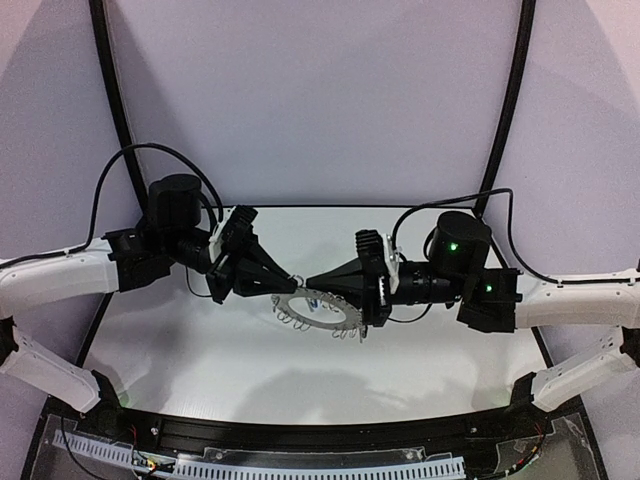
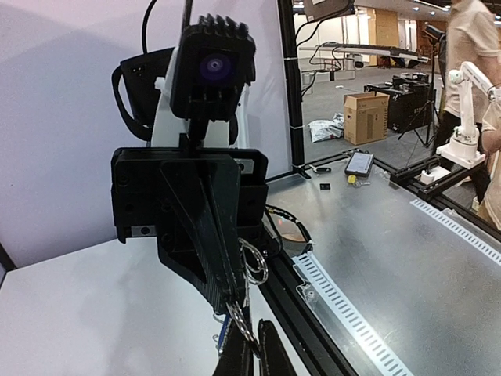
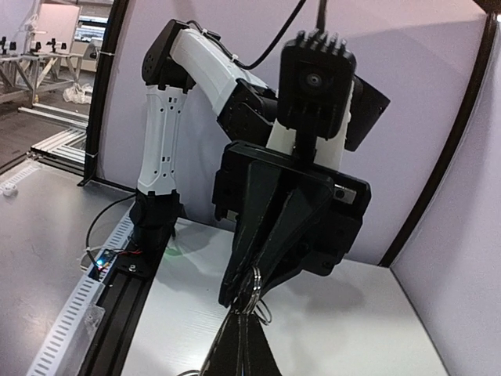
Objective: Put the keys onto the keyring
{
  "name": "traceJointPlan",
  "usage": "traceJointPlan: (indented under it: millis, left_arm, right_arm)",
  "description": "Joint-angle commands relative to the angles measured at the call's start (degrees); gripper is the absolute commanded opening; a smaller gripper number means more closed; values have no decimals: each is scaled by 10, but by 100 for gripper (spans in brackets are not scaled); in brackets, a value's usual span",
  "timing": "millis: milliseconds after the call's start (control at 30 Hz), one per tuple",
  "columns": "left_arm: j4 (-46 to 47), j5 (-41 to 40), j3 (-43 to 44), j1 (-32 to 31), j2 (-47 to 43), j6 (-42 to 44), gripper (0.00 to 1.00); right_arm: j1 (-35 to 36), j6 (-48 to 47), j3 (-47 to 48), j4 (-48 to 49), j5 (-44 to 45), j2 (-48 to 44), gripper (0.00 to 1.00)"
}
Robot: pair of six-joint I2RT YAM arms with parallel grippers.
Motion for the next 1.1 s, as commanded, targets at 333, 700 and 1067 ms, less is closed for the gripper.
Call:
traceJointPlan:
  millis: [333,700,1067]
  left_arm:
    - [-90,78,47,-5,31,-46,1]
    - [-454,127,164,-5,102,193,1]
    - [-382,40,141,-6,72,184,96]
  right_arm:
    - [-20,-121,52,36,55,-7,0]
    - [-35,-234,95,-64,44,-4,0]
    - [-35,-201,121,-127,35,-5,0]
